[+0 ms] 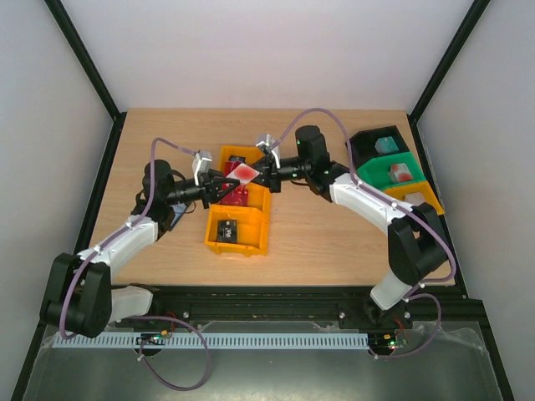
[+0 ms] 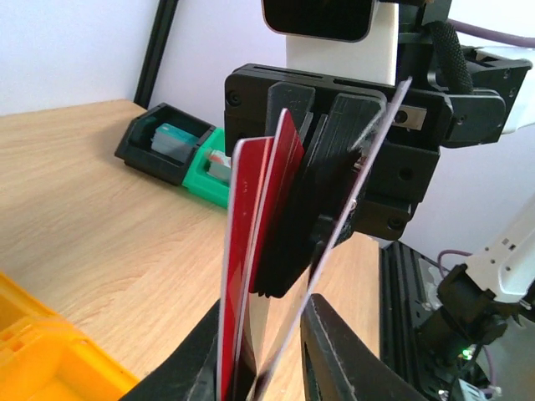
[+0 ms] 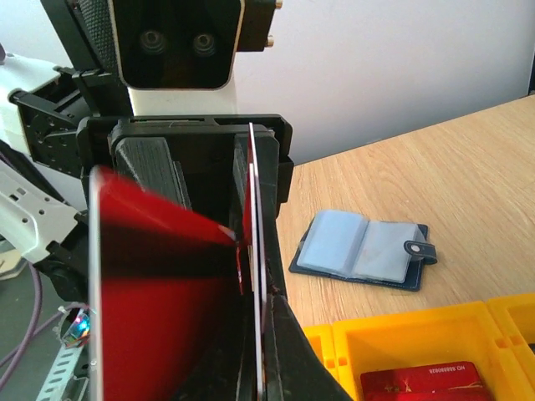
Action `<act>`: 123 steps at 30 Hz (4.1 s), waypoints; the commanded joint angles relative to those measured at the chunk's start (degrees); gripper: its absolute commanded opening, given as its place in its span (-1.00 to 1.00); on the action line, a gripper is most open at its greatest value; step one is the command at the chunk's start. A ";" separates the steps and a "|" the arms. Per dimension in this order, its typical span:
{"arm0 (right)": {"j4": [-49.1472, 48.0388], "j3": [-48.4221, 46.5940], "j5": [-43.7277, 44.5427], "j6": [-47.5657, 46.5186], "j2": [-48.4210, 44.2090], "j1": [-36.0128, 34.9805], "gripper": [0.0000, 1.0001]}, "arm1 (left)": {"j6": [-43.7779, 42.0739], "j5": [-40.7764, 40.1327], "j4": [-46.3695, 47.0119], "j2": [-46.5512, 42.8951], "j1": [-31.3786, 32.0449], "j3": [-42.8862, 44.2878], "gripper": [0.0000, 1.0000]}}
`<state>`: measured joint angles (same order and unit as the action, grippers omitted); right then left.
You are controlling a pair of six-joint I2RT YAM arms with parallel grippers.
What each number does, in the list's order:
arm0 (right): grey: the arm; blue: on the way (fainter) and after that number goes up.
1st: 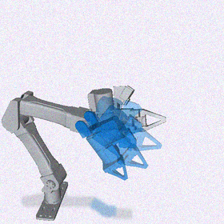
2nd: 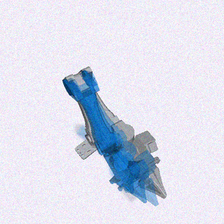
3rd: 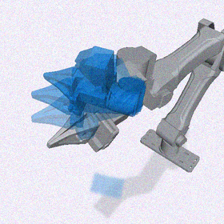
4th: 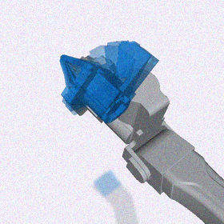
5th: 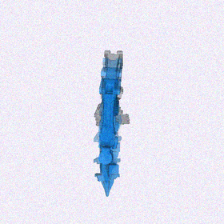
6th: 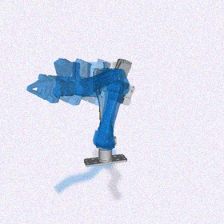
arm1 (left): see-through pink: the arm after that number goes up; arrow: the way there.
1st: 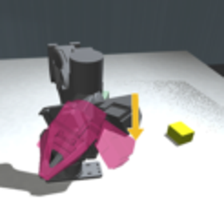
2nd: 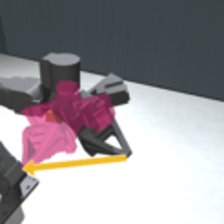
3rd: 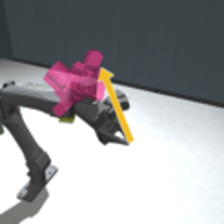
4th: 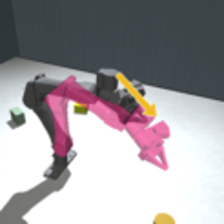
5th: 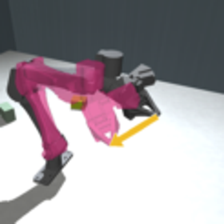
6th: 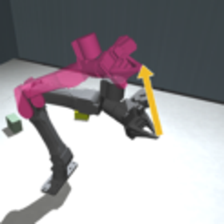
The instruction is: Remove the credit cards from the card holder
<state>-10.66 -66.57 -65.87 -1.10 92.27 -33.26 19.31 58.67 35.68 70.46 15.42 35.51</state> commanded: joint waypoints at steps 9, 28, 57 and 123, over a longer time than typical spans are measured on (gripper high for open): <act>-10.07 -2.49 0.41 11.63 6.00 0.51 -0.97 | -2.33 -3.53 4.28 2.81 -0.08 -1.62 -0.95; -20.39 -11.59 21.09 23.95 18.60 -2.34 -0.97 | 3.16 -3.40 -3.97 6.06 -14.45 -2.11 -0.95; -17.35 -14.83 8.37 29.03 34.40 0.08 -0.97 | -12.52 7.63 -18.07 31.56 -18.08 6.67 -0.86; 51.27 -31.12 64.22 14.74 29.05 -11.76 -0.91 | 4.52 -28.34 -14.77 12.83 -13.93 -5.77 -0.95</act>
<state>40.18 -98.04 -6.00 10.52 117.99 -44.31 24.73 32.82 22.33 85.38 -0.16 31.20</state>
